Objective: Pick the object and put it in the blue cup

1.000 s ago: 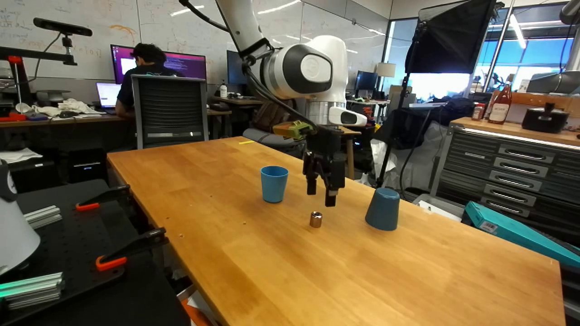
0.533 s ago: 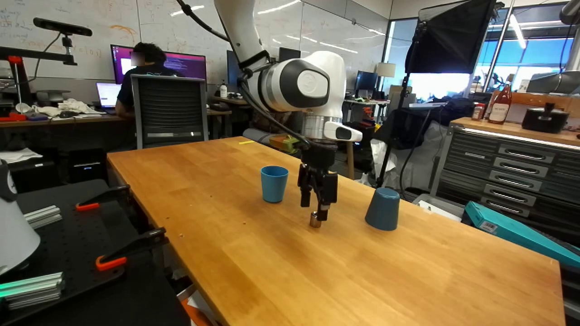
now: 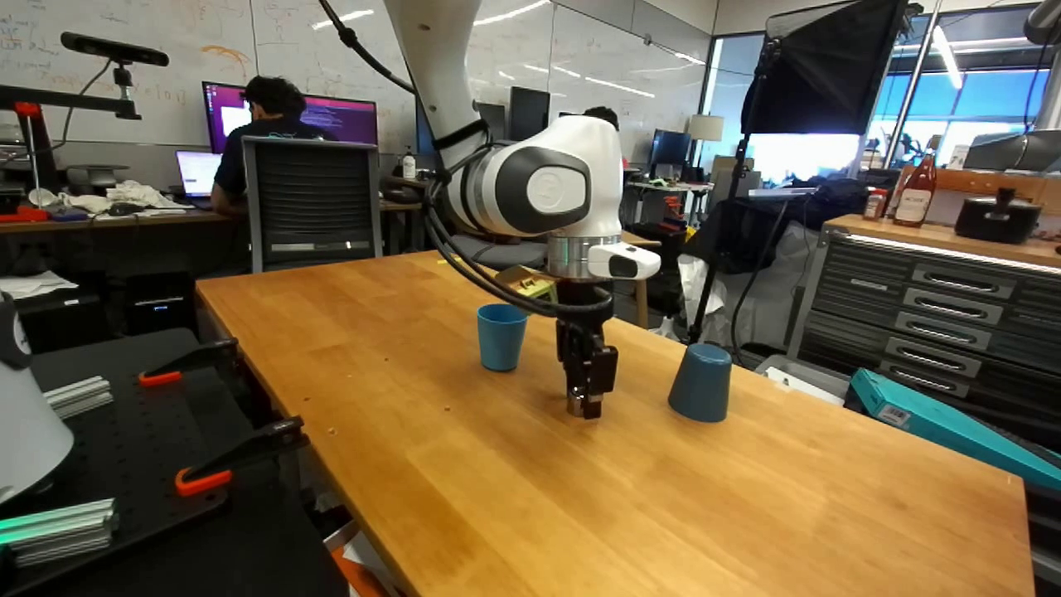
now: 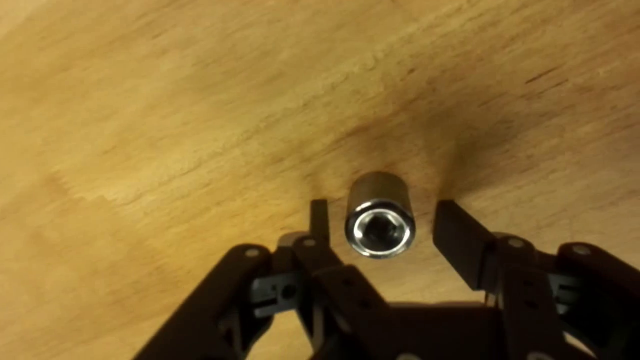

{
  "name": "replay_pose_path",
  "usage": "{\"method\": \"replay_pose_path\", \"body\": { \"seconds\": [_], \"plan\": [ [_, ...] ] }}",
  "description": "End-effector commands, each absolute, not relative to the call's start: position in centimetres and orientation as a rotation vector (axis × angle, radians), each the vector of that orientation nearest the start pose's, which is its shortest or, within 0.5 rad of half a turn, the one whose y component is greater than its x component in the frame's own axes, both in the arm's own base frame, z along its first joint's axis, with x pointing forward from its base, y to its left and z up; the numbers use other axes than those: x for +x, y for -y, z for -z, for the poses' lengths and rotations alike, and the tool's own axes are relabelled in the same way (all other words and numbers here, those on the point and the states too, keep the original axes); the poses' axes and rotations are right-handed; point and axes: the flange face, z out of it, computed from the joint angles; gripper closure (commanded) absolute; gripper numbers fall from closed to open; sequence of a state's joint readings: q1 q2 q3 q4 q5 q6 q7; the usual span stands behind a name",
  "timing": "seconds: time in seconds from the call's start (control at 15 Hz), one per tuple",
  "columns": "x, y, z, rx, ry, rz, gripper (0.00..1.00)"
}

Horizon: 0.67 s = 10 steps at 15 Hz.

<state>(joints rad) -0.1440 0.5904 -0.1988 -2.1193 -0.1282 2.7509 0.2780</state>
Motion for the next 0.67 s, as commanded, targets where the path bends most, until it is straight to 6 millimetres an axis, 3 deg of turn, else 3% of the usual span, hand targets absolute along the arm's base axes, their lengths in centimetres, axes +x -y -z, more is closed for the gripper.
{"method": "replay_pose_path", "body": {
  "seconds": [0.0,0.2,0.33,0.6],
  "plan": [
    [53.6,19.5,-13.1,-3.179,-0.788,0.084,0.73],
    [52.7,19.7,-13.2,-3.12,-0.778,-0.01,0.91],
    [52.3,20.6,-13.5,-3.079,-0.779,-0.045,0.9],
    [51.2,20.8,-16.9,-3.051,-0.717,-0.056,0.92]
  ]
}}
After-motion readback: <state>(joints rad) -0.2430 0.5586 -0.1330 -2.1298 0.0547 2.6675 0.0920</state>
